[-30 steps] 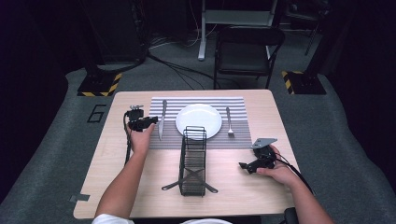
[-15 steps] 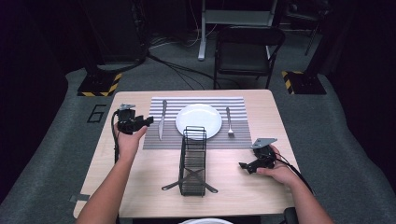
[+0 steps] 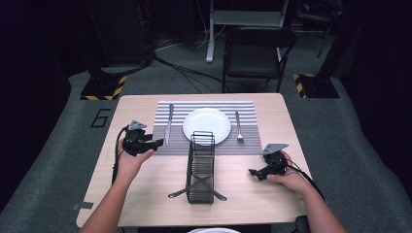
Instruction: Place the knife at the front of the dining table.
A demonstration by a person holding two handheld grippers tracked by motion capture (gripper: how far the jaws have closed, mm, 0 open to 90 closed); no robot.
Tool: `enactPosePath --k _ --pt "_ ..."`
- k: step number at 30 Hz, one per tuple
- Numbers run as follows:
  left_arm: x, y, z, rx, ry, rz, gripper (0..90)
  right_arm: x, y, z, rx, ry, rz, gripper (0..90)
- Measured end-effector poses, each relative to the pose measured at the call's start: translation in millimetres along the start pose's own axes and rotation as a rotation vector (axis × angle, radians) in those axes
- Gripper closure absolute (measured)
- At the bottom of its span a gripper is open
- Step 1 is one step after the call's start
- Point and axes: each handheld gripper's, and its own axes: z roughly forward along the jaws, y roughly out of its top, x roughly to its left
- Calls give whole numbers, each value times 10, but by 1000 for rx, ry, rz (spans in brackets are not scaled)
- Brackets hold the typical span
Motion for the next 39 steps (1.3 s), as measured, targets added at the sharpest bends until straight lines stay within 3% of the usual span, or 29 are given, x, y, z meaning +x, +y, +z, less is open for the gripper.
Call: enactPosePath --k 4,8,14,19,20,23,25,27,31,36,39 --pt "8 -148 19 27 -9 -5 436 0 0 0 0 0 0 0" --pt "41 -322 32 53 -15 24 436 0 0 0 0 0 0 0" --pt "97 -589 73 86 -23 -13 445 0 0 0 0 -1 -1 0" --pt "112 -705 95 98 -5 17 446 2 0 0 0 -1 1 0" --pt "120 -732 102 100 3 39 445 0 0 0 0 -1 0 0" --pt "121 -765 117 96 3 24 445 7 2 2 -3 -3 10 0" --pt "113 -823 121 103 40 68 446 5 1 1 -2 -2 7 0" --pt "118 -854 116 112 46 68 447 6 1 2 -2 -2 7 0" --pt "163 -892 132 110 73 41 446 6 1 2 -2 -3 7 0" --pt "228 -917 90 37 120 -19 447 6 1 0 -1 -2 8 0" --pt "289 -941 104 47 145 -44 443 6 1 0 -1 -2 8 0"
